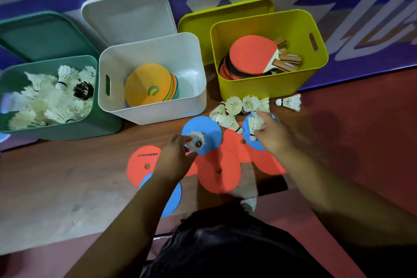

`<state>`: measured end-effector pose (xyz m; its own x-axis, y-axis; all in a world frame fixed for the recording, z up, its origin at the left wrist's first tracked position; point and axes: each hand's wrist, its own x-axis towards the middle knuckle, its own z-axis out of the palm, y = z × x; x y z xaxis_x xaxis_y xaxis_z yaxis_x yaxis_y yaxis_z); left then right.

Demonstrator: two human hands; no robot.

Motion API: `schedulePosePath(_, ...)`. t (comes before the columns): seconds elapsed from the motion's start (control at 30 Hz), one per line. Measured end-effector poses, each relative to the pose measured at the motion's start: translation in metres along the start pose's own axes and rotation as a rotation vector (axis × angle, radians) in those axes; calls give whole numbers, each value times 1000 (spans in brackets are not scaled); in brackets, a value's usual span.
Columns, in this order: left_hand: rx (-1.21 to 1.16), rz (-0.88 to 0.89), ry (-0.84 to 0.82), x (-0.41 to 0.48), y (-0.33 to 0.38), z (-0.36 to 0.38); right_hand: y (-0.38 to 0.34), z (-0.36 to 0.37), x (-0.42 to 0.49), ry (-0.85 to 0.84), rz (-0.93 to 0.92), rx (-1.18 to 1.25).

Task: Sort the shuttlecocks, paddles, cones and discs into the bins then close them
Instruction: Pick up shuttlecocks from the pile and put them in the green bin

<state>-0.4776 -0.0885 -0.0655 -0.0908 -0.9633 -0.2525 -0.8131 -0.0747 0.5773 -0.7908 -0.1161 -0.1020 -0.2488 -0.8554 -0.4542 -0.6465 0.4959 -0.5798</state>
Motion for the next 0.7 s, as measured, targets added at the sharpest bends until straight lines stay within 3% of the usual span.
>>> schedulePosePath(0.2,-55,-40,29,-20,29,12,9,0,1,-3,-50,-36)
schedulePosePath(0.5,-96,-166,186,-45,60,3,3,-13,5,-179,-180,-257)
schedulePosePath(0.7,-284,-282,329,-66,58,-24,-55,-15,-19,-264,-331,-58)
